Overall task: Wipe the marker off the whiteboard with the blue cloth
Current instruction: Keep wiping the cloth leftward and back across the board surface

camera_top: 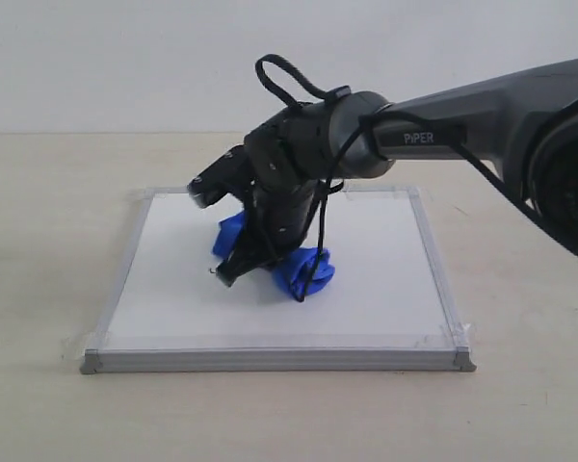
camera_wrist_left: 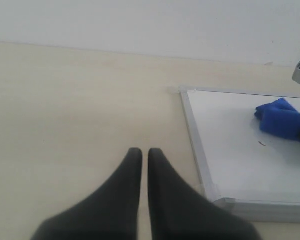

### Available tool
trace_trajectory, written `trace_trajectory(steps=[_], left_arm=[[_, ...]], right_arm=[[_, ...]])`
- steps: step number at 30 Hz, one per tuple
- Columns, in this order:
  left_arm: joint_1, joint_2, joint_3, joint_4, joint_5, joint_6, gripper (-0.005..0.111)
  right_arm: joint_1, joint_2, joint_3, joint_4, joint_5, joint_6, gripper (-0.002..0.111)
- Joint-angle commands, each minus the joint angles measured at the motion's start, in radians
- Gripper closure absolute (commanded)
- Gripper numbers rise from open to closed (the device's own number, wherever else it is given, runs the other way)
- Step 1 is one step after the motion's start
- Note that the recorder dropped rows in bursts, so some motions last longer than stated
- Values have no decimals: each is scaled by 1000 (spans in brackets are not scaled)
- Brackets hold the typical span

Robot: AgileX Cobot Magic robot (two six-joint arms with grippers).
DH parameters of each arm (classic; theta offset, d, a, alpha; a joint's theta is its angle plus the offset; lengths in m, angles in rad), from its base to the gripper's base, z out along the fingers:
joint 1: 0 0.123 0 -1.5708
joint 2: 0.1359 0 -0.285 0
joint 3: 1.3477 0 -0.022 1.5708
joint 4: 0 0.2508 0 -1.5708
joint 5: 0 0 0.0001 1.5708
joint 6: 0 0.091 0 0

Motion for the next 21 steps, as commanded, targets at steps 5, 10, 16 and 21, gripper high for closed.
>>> trace_trajectory(steps=[5,10,16,21], left_arm=[[-6,-4,-4,-6,-3,-2,102],[-6,-4,-4,-6,-3,-2,102],[-6,-4,-4,-6,-3,-2,102],[-6,-4,-4,-6,-3,-2,102]], right_arm=[[3,37,22,74,70,-128,108],[61,35,22,480,117,-515,108],[64,35,-9,510,28,-555,108],[33,42,-25,164,-146,-169,108]])
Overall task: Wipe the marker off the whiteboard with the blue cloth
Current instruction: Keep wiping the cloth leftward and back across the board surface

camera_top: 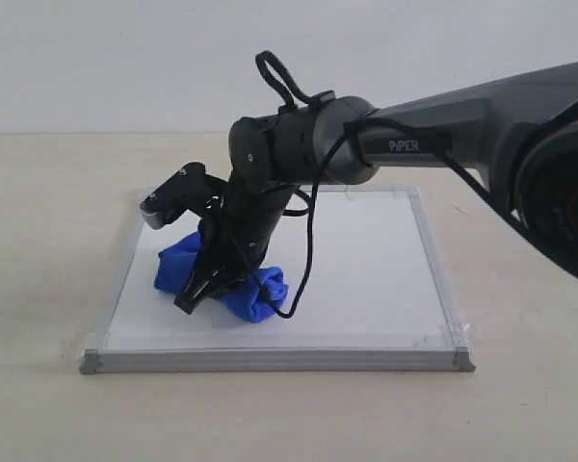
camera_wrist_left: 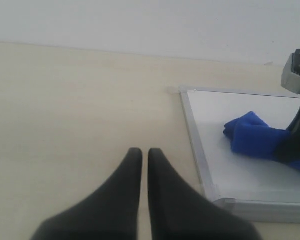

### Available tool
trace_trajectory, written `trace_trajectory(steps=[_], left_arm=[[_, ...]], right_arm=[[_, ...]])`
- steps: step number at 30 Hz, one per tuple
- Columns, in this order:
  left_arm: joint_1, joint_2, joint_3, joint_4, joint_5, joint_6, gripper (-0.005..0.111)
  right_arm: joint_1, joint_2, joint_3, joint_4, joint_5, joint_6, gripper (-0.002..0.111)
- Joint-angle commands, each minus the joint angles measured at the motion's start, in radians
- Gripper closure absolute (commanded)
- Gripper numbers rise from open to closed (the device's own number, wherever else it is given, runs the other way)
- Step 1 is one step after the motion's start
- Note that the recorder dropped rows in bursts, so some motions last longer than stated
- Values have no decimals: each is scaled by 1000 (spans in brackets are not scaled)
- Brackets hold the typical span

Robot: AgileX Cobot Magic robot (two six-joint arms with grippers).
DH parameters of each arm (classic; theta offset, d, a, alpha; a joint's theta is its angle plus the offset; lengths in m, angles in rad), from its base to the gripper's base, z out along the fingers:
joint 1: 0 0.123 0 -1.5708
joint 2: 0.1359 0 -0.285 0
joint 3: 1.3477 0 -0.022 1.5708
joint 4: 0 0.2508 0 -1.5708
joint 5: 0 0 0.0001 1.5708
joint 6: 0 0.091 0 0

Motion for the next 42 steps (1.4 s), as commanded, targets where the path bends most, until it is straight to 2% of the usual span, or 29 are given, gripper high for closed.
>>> trace_trajectory(steps=[1,4,8,10,11,13,15,18,19,20,21,23,25,29,30,32,34,35,38,39,40,42], left_arm=[[-6,-4,-4,-6,-3,-2,102],[-6,-4,-4,-6,-3,-2,102],[-6,-4,-4,-6,-3,-2,102],[-6,-4,-4,-6,-3,-2,102],[-6,-4,-4,-6,-3,-2,102],[-6,-4,-4,-6,-3,-2,102],[-6,-4,-4,-6,-3,-2,102],[-6,-4,-4,-6,-3,-2,102],[-6,-4,-4,-6,-3,-2,102],[-6,-4,-4,-6,-3,-2,102],[-6,-4,-4,-6,-3,-2,102],[-6,-4,-4,-6,-3,-2,102],[-6,-4,-4,-6,-3,-2,102],[-6,-4,-4,-6,-3,-2,102],[-6,-4,-4,-6,-3,-2,102],[-6,-4,-4,-6,-3,-2,102],[-6,-4,-4,-6,-3,-2,102],[-6,-4,-4,-6,-3,-2,102],[-6,-4,-4,-6,-3,-2,102],[-6,-4,-4,-6,-3,-2,102],[-6,-4,-4,-6,-3,-2,102],[-6,-4,-4,-6,-3,-2,102]], right_arm=[[-34,37,-5,-307,-145,349,108],[-35,53,-28,-414,-141,481,108],[0,91,-79,-364,-84,452,108],[45,100,-97,-175,-25,254,108],[68,98,-110,5,36,83,108],[75,96,-155,163,131,-78,108],[54,96,-190,58,122,6,108],[24,111,-190,-599,125,524,108],[21,121,-190,-740,162,652,108],[17,130,-190,-825,196,715,108],[17,135,-190,-810,190,705,108],[19,136,-190,-640,122,612,108],[24,136,-190,-412,58,438,108],[46,136,-190,186,33,-33,108],[48,136,-190,286,48,-128,108],[48,136,-190,354,61,-207,108],[43,136,-190,291,36,-155,108],[37,136,-190,199,19,-74,108],[24,136,-190,-243,-1,283,108],[21,136,-190,-408,15,437,108],[15,136,-190,-650,57,682,108],[15,136,-190,-749,95,747,108]])
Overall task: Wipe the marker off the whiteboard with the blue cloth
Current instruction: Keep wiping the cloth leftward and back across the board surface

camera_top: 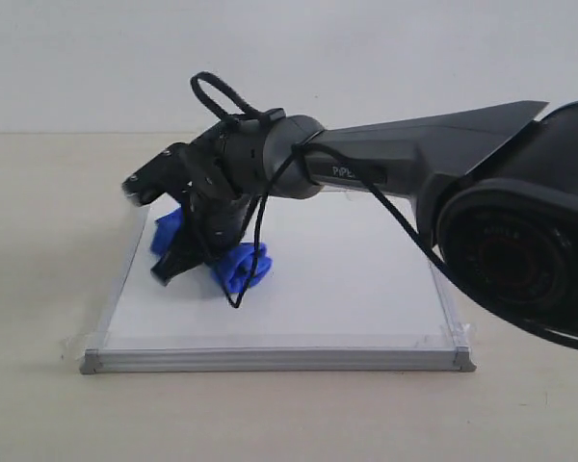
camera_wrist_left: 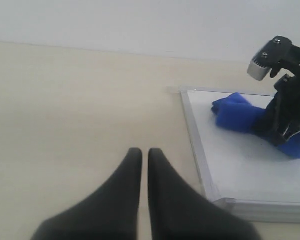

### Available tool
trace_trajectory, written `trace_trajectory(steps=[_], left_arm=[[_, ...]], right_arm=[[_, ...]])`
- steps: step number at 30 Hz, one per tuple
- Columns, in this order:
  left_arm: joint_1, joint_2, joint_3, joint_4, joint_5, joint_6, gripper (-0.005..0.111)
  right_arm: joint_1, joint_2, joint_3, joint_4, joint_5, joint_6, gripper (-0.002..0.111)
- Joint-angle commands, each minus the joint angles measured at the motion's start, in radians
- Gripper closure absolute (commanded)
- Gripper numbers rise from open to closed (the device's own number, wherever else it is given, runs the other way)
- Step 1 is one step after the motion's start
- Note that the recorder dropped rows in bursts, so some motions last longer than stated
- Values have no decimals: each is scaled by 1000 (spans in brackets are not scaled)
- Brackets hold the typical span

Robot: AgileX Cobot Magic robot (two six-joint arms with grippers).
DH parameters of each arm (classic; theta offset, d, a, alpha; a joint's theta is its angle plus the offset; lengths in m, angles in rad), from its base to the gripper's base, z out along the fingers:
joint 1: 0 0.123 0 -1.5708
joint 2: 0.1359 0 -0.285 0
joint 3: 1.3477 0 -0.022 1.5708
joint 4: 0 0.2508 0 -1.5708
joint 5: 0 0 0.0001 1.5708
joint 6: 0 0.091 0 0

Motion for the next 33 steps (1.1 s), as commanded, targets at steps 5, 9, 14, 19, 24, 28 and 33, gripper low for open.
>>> trace_trajectory(steps=[5,9,14,19,24,28,33], left_arm=[[-6,-4,-4,-6,-3,-2,102],[-6,-4,-4,-6,-3,-2,102],[-6,-4,-4,-6,-3,-2,102],[-6,-4,-4,-6,-3,-2,102],[-6,-4,-4,-6,-3,-2,102],[-6,-4,-4,-6,-3,-2,102],[-6,-4,-4,-6,-3,-2,102]], right_arm=[[-2,17,14,318,48,-330,108],[-1,11,14,672,61,-644,108],[-18,9,14,-145,63,115,108],[-18,9,14,-426,155,303,108],[-18,9,14,60,36,-119,108],[-18,9,14,652,59,-626,108],[-20,9,14,560,8,-553,108]])
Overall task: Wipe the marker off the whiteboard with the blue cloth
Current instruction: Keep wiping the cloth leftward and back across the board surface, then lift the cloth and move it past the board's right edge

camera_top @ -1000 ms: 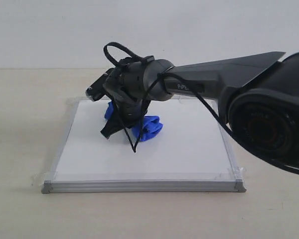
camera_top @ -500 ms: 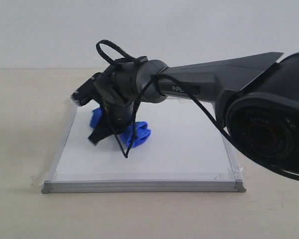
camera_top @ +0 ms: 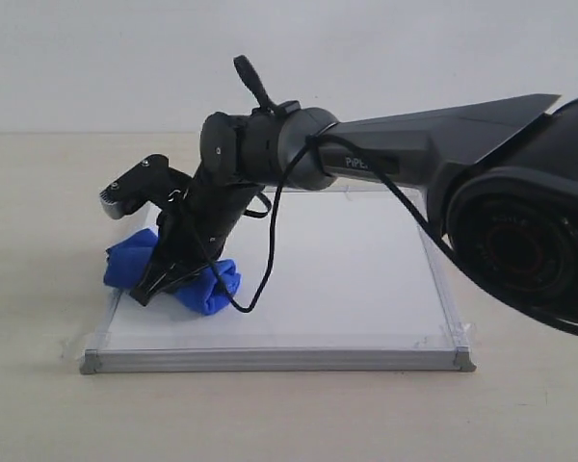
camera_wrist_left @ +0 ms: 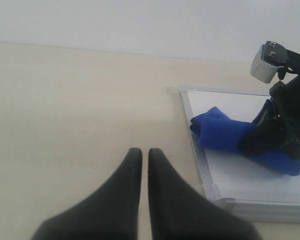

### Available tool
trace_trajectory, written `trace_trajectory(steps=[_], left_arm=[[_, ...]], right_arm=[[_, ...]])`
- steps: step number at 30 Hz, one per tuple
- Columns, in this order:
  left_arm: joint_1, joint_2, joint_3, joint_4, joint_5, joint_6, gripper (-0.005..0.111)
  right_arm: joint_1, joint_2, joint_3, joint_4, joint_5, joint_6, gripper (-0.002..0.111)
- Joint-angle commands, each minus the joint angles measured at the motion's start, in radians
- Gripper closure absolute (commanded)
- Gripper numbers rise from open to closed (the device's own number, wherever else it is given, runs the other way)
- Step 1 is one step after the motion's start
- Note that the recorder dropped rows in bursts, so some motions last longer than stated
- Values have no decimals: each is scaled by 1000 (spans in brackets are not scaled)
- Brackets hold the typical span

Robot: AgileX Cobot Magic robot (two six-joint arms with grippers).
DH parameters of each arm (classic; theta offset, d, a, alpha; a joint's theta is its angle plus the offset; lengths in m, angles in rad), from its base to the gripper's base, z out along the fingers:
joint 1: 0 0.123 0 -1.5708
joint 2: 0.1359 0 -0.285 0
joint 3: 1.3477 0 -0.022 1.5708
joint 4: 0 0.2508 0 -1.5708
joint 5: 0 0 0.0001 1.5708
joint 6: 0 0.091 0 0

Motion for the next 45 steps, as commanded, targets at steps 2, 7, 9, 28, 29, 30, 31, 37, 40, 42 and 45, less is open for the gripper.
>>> trace_trajectory(steps=[2,7,9,28,29,30,31,37,40,42,45], left_arm=[[-6,-4,-4,-6,-3,-2,102],[-6,-4,-4,-6,-3,-2,102],[-6,-4,-4,-6,-3,-2,102],[-6,-4,-4,-6,-3,-2,102],[-6,-4,-4,-6,-3,-2,102],[-6,-4,-4,-6,-3,-2,102],[-6,-4,-4,-6,-3,-2,102],[-6,-4,-4,-6,-3,-2,102],[-6,-4,-4,-6,-3,-2,102],[-6,-4,-4,-6,-3,-2,102],[-6,-4,-4,-6,-3,-2,102]], right_arm=[[3,16,11,-267,-53,283,108],[3,8,11,-850,36,838,108],[3,-11,11,-873,53,870,108],[-132,-439,371,-944,67,1100,108],[-157,-466,419,-944,45,1119,108],[-185,-498,475,-944,19,1145,108],[-214,-525,526,-944,1,1177,108],[-330,-588,727,-1060,19,1434,108],[-332,-588,774,-1092,-46,1496,108],[-332,-581,787,-1097,-74,1502,108],[-352,-546,787,-1119,-52,1545,108]])
